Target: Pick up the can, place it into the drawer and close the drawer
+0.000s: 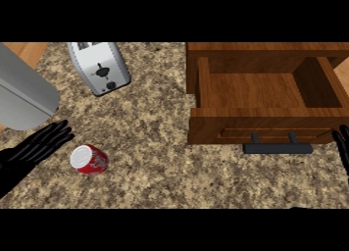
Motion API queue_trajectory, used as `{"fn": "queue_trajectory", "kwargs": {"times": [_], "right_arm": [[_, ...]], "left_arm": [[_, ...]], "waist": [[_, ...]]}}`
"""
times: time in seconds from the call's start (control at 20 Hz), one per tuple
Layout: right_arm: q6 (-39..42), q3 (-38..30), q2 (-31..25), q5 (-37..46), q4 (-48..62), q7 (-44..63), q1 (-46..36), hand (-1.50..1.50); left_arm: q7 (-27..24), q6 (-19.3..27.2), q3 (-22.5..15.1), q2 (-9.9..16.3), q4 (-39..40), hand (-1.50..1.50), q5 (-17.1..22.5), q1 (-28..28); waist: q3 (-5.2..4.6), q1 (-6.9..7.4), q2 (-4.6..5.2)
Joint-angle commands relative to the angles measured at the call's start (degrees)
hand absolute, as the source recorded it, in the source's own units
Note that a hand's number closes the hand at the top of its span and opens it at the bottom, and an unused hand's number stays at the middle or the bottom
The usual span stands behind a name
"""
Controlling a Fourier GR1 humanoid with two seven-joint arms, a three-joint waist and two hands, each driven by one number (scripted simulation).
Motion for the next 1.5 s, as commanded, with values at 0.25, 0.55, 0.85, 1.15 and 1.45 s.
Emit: {"fn": "queue_trajectory", "kwargs": {"times": [0.25,0.55,0.85,1.15,1.45], "right_arm": [[1.18,-0.39,1.13,0.33,-1.43,1.51,-0.19,-1.50],[2.42,-3.36,1.05,-1.39,0.08,1.35,-0.46,-1.50],[1.98,-0.65,2.24,2.37,-0.78,2.66,-1.63,-1.50],[2.92,-1.20,3.92,2.91,3.20,-3.90,-0.81,-1.50],[5.30,-5.49,0.84,-0.77,2.71,-2.36,-0.94,-1.50]], "left_arm": [[-13.88,-3.06,0.60,-5.83,10.02,-1.50,-16.39,-0.70],[-19.64,-3.27,3.34,-2.26,19.54,-1.50,-20.49,-5.87],[-30.29,-0.56,1.76,-2.34,26.88,-1.50,-29.49,-6.53],[-36.97,0.25,1.43,0.96,37.73,-1.50,-32.37,-9.59],[-43.42,5.21,-2.53,0.08,42.91,-1.50,-36.42,-10.74]], "waist": [[-0.02,0.00,0.00],[-0.02,-0.04,0.03],[-0.03,-0.03,0.03],[-0.03,-0.14,0.06],[-0.03,-0.21,0.07]]}}
